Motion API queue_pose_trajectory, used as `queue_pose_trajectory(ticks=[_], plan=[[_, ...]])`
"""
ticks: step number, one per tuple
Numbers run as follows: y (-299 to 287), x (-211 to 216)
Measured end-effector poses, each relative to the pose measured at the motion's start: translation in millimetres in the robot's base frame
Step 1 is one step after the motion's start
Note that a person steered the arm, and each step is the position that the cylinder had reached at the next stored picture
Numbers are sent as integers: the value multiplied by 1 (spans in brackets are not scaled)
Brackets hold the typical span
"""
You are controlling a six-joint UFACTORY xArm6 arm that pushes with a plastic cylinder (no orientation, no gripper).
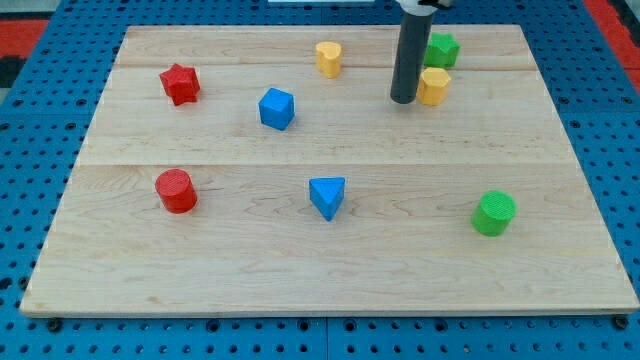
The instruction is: Place the yellow hexagon below the green star
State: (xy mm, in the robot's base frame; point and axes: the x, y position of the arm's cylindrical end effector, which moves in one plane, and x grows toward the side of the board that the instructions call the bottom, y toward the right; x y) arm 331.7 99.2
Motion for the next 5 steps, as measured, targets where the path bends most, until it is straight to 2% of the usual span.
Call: queue_pose_trajectory(ticks=[1,2,3,4,5], plan=[[35,-1],[38,5],[74,76],[112,127],[128,203]])
